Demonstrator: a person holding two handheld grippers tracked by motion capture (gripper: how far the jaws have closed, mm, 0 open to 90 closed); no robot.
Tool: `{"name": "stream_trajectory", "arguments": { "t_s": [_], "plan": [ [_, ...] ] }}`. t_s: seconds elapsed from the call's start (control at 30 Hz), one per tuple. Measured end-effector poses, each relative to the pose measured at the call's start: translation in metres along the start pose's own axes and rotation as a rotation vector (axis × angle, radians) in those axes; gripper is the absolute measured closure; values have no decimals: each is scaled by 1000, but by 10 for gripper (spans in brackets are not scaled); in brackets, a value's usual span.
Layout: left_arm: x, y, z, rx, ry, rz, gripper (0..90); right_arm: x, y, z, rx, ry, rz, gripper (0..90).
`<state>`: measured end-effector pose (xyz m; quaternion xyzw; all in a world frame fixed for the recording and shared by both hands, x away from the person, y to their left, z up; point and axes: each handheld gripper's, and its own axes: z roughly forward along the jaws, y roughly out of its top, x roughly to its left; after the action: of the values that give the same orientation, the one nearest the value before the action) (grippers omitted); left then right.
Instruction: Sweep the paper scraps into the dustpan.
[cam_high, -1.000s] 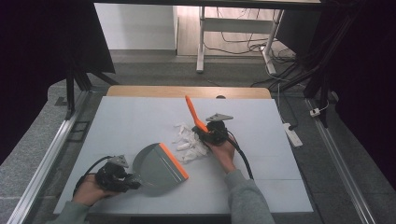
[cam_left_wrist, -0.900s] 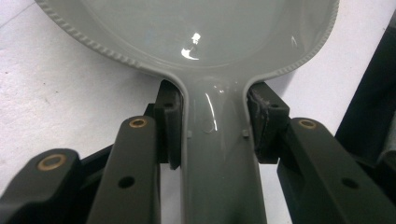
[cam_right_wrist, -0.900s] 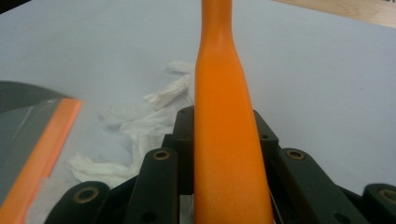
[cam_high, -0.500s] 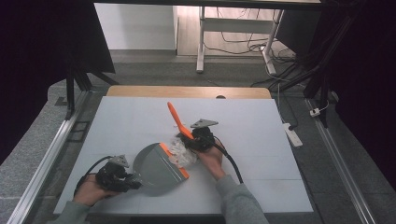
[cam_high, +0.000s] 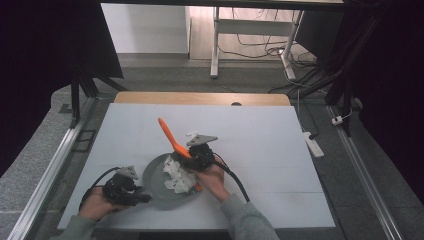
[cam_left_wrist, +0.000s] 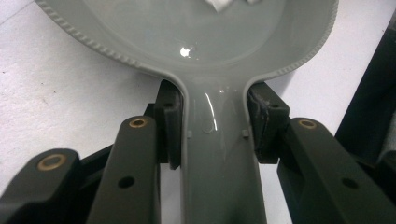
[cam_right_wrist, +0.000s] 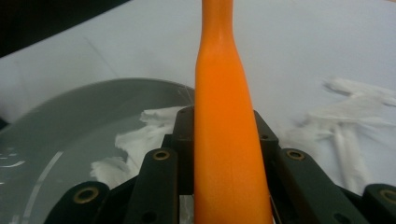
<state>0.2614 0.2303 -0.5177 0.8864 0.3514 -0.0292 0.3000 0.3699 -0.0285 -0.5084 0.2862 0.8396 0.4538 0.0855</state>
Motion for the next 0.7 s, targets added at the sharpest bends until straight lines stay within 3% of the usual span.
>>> {"name": "stream_trajectory", "arguments": {
  "t_s": [0.1,0.23,0.47,0.57,0.7],
  "plan": [
    [0,0,0,0,-1,-1,609,8,6,-7,-23,18,-20,700],
    [0,0,0,0,-1,-2,609,4,12,-17,-52,8,-21,700],
    [0,0,0,0,-1,-3,609,-22,16,-41,-79,-87,-14,700],
    [0,0,0,0,-1,-3,610,-31,17,-44,-89,-104,4,700],
    [0,0,0,-3,1,-6,609,-53,17,-49,-82,-159,15,700]
  ]
}}
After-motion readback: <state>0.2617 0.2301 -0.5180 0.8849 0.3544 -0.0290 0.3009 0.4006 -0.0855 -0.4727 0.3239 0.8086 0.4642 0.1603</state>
